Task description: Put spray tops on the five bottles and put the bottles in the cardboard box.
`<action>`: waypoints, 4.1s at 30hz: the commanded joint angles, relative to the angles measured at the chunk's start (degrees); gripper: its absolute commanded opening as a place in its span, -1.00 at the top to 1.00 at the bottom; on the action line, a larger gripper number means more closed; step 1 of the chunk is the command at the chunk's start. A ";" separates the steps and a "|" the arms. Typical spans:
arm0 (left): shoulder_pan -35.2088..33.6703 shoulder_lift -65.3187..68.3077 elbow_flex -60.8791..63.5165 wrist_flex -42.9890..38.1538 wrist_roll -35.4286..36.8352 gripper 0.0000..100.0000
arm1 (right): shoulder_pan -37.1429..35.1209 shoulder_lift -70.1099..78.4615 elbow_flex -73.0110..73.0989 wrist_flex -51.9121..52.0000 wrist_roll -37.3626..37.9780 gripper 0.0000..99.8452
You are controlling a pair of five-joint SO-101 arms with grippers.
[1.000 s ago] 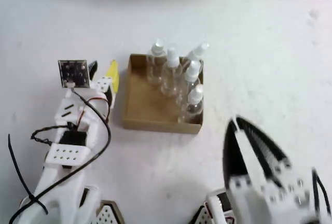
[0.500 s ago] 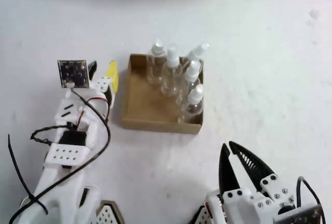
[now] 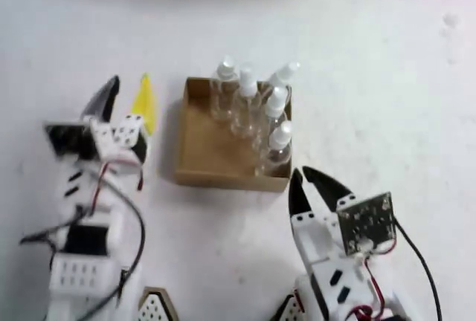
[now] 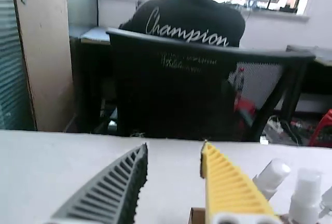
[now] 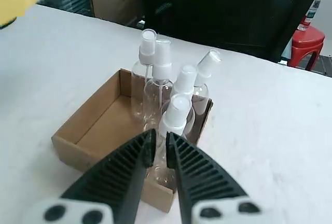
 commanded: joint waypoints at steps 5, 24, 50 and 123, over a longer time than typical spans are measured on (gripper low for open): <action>-1.19 -32.48 -2.02 20.04 -10.29 0.68 | -0.04 -0.40 8.35 -9.89 0.70 0.97; -1.80 -30.46 3.25 55.12 -10.90 0.68 | 0.04 -0.13 42.37 -24.66 0.70 0.97; -1.80 -30.46 21.80 63.03 -19.16 0.68 | -0.13 0.04 42.37 -4.00 0.70 0.97; -1.80 -30.46 21.80 63.03 -19.16 0.68 | -0.13 0.04 42.37 -4.00 0.70 0.97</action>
